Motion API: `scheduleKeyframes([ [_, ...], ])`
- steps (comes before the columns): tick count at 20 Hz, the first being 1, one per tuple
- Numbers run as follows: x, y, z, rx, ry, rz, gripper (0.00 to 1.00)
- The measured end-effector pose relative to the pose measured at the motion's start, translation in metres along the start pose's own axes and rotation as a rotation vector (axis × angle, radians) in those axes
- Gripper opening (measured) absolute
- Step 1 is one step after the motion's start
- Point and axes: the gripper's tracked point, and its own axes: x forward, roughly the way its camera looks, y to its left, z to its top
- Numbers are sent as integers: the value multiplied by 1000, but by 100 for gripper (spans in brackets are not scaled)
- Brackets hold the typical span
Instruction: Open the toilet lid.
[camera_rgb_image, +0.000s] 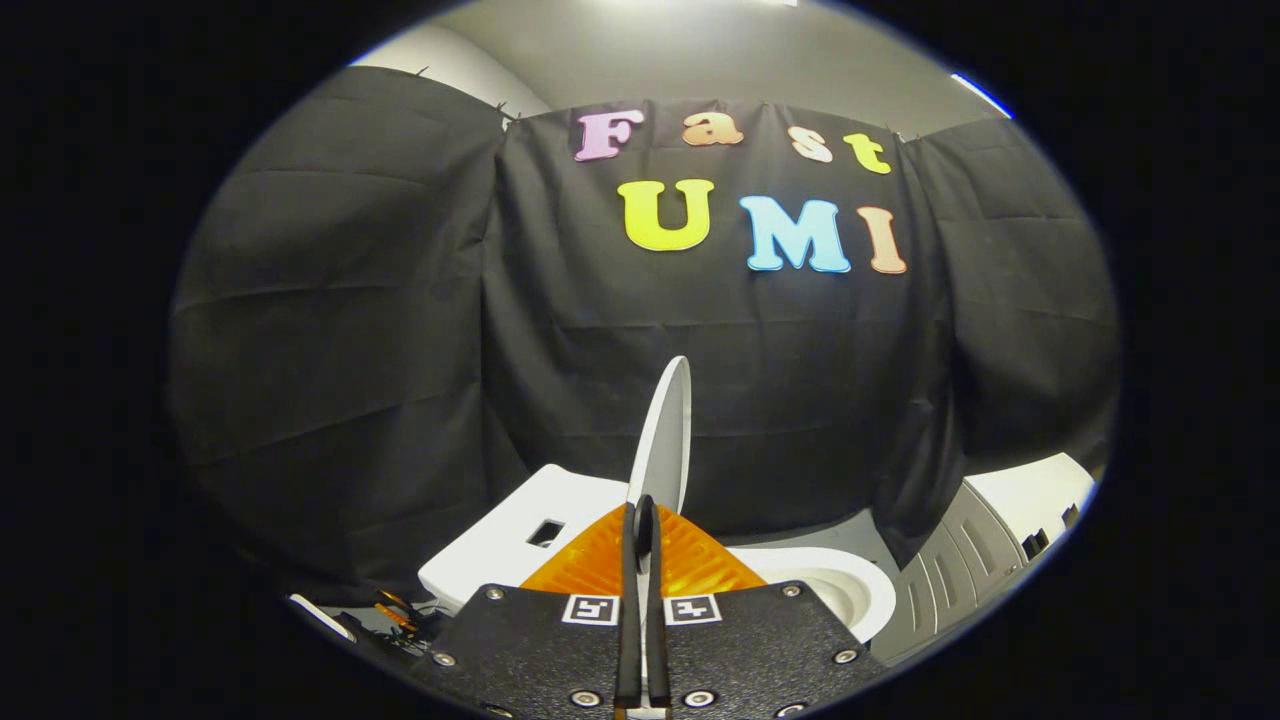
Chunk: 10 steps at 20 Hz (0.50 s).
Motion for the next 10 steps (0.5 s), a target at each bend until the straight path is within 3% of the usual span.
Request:
scheduleKeyframes([
  [10,9,57,0,4,-33,102,2],
])
